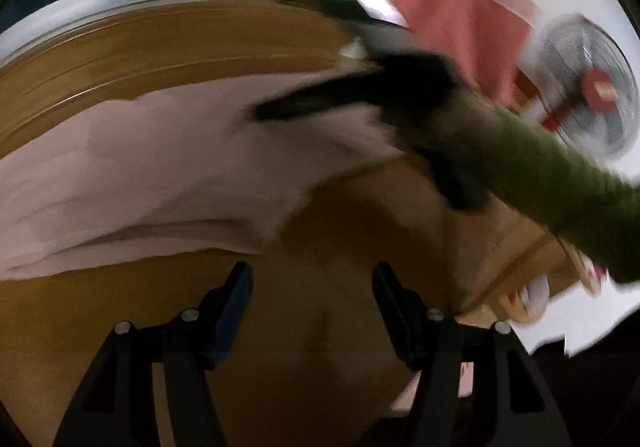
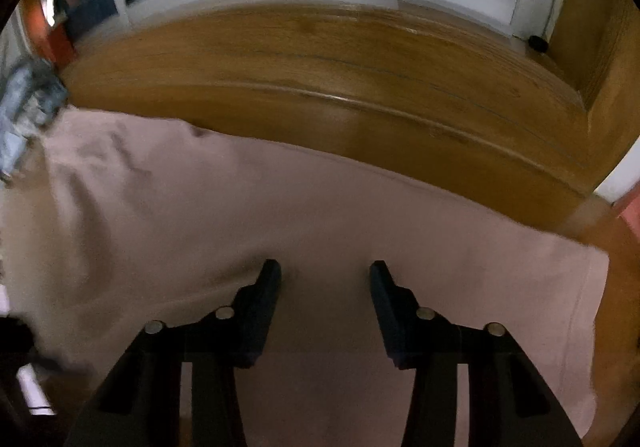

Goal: Fold clothes

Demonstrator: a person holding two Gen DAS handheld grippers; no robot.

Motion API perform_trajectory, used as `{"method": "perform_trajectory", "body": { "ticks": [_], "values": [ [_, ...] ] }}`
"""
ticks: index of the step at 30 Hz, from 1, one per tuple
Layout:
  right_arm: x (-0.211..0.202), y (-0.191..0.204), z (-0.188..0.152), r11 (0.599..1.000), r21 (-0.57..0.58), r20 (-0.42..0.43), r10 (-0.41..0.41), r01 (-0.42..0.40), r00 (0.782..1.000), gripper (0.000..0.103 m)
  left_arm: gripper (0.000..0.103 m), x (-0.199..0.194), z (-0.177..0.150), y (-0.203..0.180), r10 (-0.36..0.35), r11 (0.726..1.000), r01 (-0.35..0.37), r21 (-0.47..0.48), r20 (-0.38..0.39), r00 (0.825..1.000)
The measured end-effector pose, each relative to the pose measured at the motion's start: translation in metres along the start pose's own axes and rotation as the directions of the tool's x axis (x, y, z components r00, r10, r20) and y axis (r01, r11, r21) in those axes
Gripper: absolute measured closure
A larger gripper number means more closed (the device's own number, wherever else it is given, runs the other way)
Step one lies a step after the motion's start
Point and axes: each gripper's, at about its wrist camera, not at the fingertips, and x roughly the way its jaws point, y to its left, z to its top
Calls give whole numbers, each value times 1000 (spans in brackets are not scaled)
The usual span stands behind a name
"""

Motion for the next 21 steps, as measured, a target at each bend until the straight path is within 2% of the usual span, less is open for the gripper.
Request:
{"method": "perform_trajectory", "body": {
  "ticks": [2,5,7,10,13,15,16,18,21],
  "values": [
    [-25,13,-5,996,-51,38,77,-75,996,57,44,-7,-1,11,0,999,0,-47,7,1000],
    [-60,48,-20,962,-215,56,183,-167,982,57,44,-17,-1,34,-24,991,26,-131,21,1000],
    [-71,69,-33,939,-298,37,192,-173,981,57,44,-19,0,42,-45,985,49,-168,30,999],
    [-64,94,-49,916,-377,9,155,-140,988,57,44,-23,-2,49,-34,982,42,-186,48,998],
    [-44,100,-53,916,-379,-34,130,-133,991,60,44,-24,-3,49,-36,983,42,-177,39,999],
    [-33,99,-53,922,-371,-66,98,-115,993,85,44,-21,1,45,-52,984,57,-169,35,998],
    [-29,93,-50,933,-334,-89,107,-131,990,93,44,-19,2,42,-65,984,70,-161,33,997],
    [-31,75,-43,953,-218,-100,195,-213,976,95,44,-15,4,34,-97,987,101,-129,30,995],
    [-38,56,-36,942,-87,-107,314,-323,943,95,44,-3,12,20,-132,989,134,-62,38,991]
  ]
}}
